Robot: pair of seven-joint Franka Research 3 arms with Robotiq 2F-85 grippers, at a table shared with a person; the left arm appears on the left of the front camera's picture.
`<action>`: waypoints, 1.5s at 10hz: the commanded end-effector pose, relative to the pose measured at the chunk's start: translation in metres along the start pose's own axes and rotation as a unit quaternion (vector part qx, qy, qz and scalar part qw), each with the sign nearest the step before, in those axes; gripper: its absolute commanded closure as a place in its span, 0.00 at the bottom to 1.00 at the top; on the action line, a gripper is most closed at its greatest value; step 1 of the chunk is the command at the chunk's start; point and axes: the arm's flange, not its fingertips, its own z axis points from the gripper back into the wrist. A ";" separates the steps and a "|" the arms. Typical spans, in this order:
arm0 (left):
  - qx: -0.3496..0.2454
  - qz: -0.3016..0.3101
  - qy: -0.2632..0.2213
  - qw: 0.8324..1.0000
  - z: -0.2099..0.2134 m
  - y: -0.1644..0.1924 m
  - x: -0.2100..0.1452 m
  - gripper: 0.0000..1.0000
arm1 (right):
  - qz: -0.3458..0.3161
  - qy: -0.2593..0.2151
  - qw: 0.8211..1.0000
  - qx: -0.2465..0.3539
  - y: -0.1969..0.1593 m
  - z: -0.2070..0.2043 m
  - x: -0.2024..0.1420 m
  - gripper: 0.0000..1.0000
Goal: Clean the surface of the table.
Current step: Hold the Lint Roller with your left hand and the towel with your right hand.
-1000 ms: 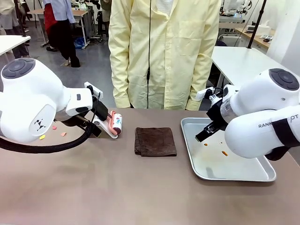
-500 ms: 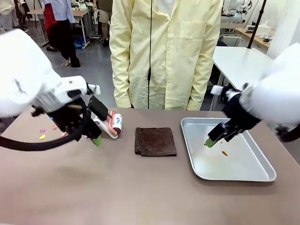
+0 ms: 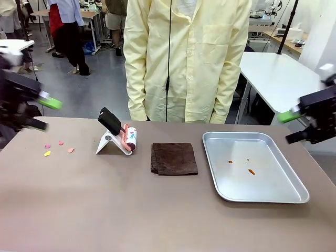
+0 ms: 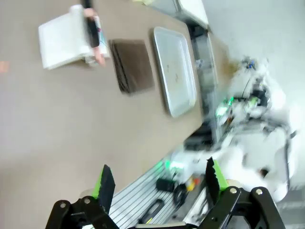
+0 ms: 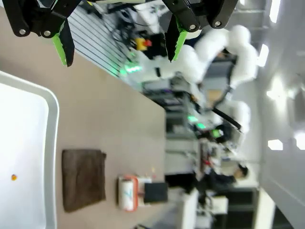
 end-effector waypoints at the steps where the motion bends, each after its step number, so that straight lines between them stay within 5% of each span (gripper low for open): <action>1: -0.053 0.078 -0.099 0.991 0.030 0.070 -0.034 0.00 | -0.051 -0.069 0.993 0.075 -0.068 0.020 -0.031 0.00; 5: -0.117 0.196 -0.166 0.959 0.049 0.155 -0.054 0.00 | -0.124 -0.180 0.963 0.157 -0.150 0.088 -0.030 0.00; 9: -0.110 0.216 -0.193 0.951 0.033 0.150 -0.055 0.00 | -0.152 -0.240 0.950 0.127 -0.185 0.096 -0.017 0.00; 10: -0.116 0.232 -0.169 0.951 0.067 0.182 -0.021 0.00 | -0.178 -0.195 0.953 0.151 -0.186 0.100 -0.027 0.00; 15: -0.113 0.237 -0.174 0.949 0.067 0.183 -0.019 0.00 | -0.179 -0.199 0.952 0.148 -0.189 0.097 -0.025 0.00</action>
